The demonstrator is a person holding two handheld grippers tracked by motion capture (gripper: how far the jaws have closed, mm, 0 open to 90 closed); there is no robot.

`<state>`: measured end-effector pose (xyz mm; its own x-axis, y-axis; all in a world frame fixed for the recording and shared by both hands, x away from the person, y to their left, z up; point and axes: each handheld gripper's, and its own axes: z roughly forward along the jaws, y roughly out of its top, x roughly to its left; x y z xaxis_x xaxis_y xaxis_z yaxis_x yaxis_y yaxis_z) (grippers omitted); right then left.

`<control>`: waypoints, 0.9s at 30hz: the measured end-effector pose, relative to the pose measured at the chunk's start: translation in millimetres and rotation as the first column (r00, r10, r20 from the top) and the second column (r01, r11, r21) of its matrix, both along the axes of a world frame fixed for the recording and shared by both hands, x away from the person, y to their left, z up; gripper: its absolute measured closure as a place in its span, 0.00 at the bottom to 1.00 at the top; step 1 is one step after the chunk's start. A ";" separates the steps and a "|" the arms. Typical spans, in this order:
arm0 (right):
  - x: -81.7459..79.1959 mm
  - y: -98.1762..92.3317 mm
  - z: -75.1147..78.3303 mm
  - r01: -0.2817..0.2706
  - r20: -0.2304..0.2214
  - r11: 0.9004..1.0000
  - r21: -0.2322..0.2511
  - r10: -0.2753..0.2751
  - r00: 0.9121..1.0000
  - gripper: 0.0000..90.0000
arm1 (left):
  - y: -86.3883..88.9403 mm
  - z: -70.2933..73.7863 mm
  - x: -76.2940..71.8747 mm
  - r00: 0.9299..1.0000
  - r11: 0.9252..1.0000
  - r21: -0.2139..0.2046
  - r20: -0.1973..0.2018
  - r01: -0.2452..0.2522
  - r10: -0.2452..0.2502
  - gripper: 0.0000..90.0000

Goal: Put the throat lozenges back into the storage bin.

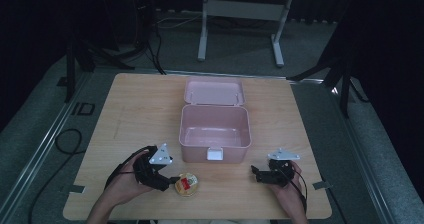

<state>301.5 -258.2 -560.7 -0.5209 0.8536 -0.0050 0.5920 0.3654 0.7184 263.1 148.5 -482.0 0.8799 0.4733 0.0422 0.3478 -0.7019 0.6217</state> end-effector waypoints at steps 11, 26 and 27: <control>0.0 0.0 0.0 0.000 0.000 1.000 0.000 0.000 1.000 0.14 | -12.1 -6.2 -1.4 0.999 0.999 0.013 -0.020 0.039 -0.039 0.32; 0.0 0.0 0.0 0.000 0.000 1.000 0.000 0.000 1.000 0.14 | -25.5 -10.4 -0.3 0.997 0.997 0.029 -0.033 0.075 -0.074 0.28; 0.0 0.0 0.0 0.000 0.000 1.000 0.000 0.000 1.000 0.14 | -26.2 -10.7 0.2 0.997 0.997 0.028 -0.033 0.078 -0.077 0.28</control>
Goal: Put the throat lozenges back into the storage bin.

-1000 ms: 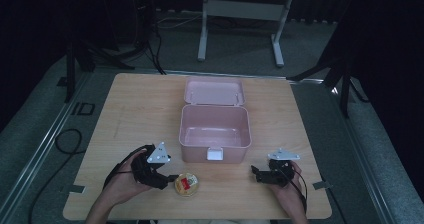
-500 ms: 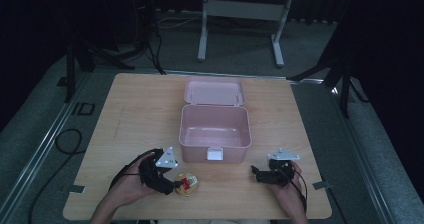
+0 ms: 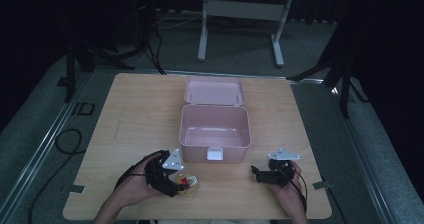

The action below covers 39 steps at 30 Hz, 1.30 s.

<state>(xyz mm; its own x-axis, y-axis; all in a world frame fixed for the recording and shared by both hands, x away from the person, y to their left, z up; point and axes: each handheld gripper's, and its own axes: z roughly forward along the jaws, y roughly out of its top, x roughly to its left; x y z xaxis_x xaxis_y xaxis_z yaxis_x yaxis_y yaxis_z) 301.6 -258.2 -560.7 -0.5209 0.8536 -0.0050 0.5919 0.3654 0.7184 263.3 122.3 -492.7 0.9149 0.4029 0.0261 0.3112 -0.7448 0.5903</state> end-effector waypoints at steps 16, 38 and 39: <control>0.0 0.0 0.0 0.000 0.000 1.000 0.000 0.000 1.000 0.14 | -11.6 -5.9 2.3 1.000 0.999 0.034 -0.023 0.021 -0.020 0.23; 0.0 0.0 0.0 0.000 0.000 1.000 0.000 0.000 1.000 0.14 | -29.7 -23.5 4.4 0.996 0.990 0.116 -0.051 0.074 -0.069 0.17; 0.0 0.0 0.0 0.000 0.000 1.000 0.000 0.000 1.000 0.14 | -30.6 -24.5 4.4 0.996 0.990 0.121 -0.050 0.075 -0.069 0.17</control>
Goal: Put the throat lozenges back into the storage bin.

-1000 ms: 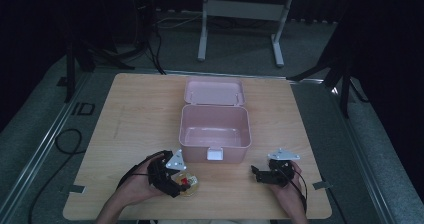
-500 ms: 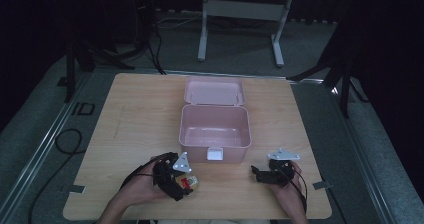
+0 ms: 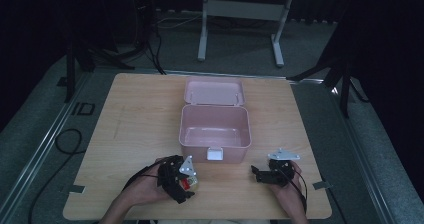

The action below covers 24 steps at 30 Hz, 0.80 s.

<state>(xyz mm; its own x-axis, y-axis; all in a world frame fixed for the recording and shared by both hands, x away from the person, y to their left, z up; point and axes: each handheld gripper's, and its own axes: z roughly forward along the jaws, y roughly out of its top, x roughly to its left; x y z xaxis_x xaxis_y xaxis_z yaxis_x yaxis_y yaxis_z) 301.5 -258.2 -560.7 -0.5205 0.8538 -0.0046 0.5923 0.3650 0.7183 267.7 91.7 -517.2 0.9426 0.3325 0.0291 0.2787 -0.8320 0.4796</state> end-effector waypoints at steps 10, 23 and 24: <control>0.0 0.0 0.0 0.000 0.000 1.000 0.000 0.000 1.000 0.14 | -5.3 -6.1 2.2 1.000 0.999 0.041 -0.002 0.017 -0.017 0.17; 0.0 0.1 -0.1 0.001 0.001 1.000 0.001 -0.001 1.000 0.14 | -7.9 -8.1 2.3 0.999 0.995 0.098 -0.006 0.036 -0.035 0.22; 0.0 0.1 -0.1 0.000 0.001 1.000 0.001 0.000 1.000 0.14 | -7.9 -7.7 2.0 0.999 0.994 0.099 -0.004 0.036 -0.036 0.22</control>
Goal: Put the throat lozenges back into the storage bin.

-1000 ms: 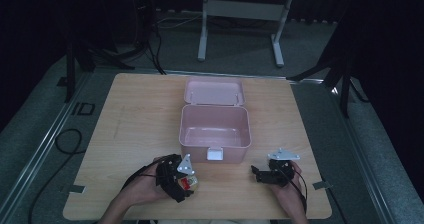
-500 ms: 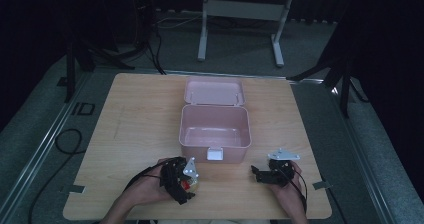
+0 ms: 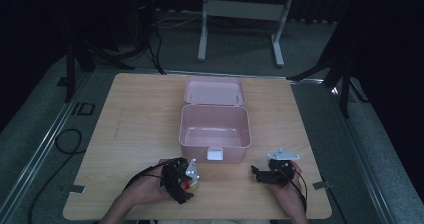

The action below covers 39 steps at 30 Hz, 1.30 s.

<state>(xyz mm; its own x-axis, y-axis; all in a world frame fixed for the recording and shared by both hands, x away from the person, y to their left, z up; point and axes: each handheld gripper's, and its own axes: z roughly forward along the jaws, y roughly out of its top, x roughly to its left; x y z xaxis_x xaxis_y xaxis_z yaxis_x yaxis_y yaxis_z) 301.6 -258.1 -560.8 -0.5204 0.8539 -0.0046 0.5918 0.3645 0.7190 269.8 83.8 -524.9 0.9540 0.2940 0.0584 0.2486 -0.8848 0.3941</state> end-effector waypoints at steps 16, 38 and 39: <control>0.0 -0.1 -0.1 -0.001 0.001 1.000 -0.001 0.001 1.000 0.14 | 2.7 3.8 -4.0 0.999 0.995 0.090 -0.022 0.029 -0.027 0.22; 0.0 -0.1 0.0 -0.001 0.000 1.000 -0.001 0.001 1.000 0.14 | 1.7 2.7 -4.7 0.998 0.985 0.161 -0.037 0.057 -0.051 0.23; 0.1 0.0 0.0 -0.001 0.001 1.000 0.000 0.001 1.000 0.14 | 2.3 3.1 -4.6 0.998 0.985 0.165 -0.032 0.055 -0.050 0.23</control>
<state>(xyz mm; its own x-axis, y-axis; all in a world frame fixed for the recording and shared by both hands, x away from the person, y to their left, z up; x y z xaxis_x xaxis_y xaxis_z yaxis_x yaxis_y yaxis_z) 301.6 -258.2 -560.8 -0.5210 0.8535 -0.0053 0.5909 0.3651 0.7194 265.2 86.1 -521.8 0.9698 0.2321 0.0756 0.2088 -0.9493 0.2349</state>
